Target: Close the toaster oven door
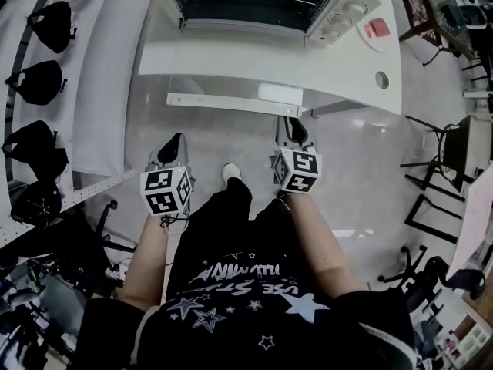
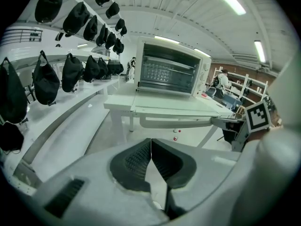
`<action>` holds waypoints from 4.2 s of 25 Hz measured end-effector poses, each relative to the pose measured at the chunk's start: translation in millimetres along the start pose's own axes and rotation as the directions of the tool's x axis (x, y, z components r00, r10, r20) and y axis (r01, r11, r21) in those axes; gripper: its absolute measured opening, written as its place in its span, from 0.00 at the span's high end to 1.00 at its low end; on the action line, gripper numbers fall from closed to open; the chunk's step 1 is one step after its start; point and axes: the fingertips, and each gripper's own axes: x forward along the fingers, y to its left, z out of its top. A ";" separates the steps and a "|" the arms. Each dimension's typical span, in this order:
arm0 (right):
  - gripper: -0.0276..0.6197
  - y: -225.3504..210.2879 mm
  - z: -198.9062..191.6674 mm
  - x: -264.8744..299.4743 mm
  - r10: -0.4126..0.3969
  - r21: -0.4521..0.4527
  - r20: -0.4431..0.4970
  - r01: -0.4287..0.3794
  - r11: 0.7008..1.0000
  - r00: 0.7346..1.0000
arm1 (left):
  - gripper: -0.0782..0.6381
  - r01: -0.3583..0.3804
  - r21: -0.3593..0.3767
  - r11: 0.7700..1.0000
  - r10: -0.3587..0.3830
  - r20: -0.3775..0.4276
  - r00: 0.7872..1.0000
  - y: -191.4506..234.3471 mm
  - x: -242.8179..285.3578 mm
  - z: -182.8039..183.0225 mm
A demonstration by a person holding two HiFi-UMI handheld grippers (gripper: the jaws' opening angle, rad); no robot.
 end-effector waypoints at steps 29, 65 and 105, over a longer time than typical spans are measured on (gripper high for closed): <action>0.84 12.7 139.6 -41.0 -0.024 0.090 0.112 0.014 0.996 0.993 | 0.86 0.020 -0.018 1.000 -0.017 0.176 0.984 5.3 -22.0 82.6; 0.84 -6.7 283.1 5.1 -0.041 0.042 0.274 0.031 0.999 0.961 | 0.86 0.073 0.015 0.997 -0.075 0.262 0.962 -20.2 -6.9 159.5; 0.83 -13.8 309.4 16.6 0.005 0.064 0.300 -0.025 0.998 0.954 | 0.86 0.048 -0.032 0.998 -0.036 0.316 0.948 -9.8 -18.3 183.5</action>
